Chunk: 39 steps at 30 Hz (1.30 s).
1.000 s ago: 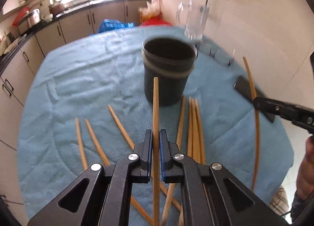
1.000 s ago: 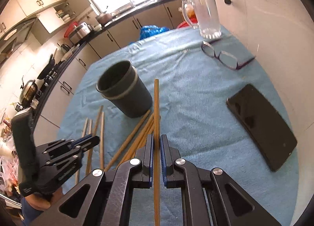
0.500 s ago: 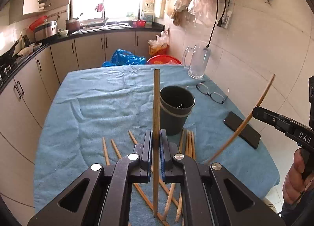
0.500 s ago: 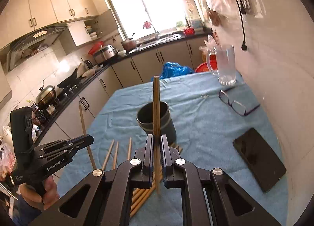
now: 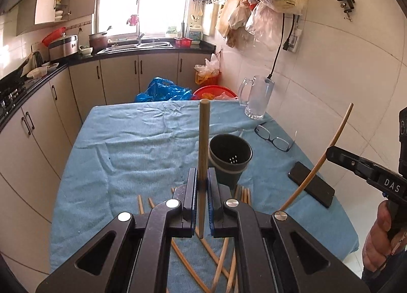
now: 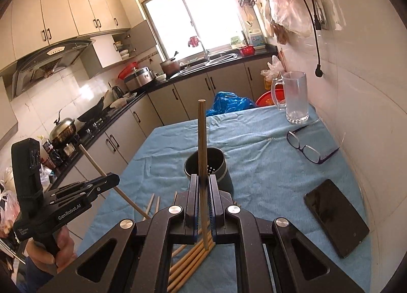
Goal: Organize utensils
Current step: 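Lift the chopsticks upright and carry both grippers over the black cup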
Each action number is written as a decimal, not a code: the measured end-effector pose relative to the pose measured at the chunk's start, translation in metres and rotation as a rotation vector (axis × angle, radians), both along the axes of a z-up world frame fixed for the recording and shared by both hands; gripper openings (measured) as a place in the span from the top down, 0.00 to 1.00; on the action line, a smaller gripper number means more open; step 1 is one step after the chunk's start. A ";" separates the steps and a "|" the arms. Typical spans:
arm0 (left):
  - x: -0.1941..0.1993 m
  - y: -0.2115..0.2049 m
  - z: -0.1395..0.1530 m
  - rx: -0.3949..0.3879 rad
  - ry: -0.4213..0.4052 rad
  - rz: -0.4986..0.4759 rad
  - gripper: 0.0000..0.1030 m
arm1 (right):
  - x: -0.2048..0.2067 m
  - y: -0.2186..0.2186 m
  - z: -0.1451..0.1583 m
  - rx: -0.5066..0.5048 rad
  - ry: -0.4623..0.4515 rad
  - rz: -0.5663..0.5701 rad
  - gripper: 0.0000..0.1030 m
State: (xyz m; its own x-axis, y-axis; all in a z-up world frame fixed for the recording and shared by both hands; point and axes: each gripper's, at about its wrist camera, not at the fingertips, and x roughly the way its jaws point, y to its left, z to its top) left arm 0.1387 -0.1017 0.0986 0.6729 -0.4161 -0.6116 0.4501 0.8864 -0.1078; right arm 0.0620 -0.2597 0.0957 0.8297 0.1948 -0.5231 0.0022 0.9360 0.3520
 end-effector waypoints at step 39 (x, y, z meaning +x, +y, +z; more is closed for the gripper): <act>0.111 -0.053 0.015 -0.142 0.071 0.006 0.94 | 0.126 -0.044 -0.002 0.194 0.035 -0.075 0.93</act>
State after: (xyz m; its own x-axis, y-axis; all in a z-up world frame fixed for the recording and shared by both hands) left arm 0.2502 -0.1548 0.1134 0.6327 -0.4980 -0.5931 0.4321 0.8625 -0.2633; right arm 0.1880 -0.3038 0.0938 0.8277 0.2334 -0.5103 0.0842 0.8474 0.5242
